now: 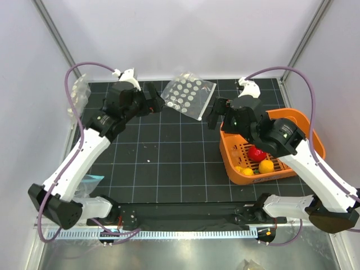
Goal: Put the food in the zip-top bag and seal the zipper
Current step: Pick up the zipper food storage bag at the center of the board.
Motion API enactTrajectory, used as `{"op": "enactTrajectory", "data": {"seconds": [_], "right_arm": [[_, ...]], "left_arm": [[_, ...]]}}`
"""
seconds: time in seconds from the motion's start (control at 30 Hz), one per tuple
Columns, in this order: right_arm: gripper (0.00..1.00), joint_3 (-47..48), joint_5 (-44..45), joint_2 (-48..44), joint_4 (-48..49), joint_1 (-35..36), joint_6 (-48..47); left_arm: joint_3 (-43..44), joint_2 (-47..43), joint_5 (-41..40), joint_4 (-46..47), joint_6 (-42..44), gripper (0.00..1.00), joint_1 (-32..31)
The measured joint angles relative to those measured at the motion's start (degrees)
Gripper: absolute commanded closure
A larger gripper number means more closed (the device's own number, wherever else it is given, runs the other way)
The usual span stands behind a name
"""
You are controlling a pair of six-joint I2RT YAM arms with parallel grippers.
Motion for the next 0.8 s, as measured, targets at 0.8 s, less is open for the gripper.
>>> {"op": "enactTrajectory", "data": {"seconds": [0.8], "right_arm": [[0.04,-6.95,1.38,-9.35,-2.29,0.00,-3.39]], "left_arm": [[50.47,56.78,0.09,-11.87,5.66,0.16,-6.54]]}}
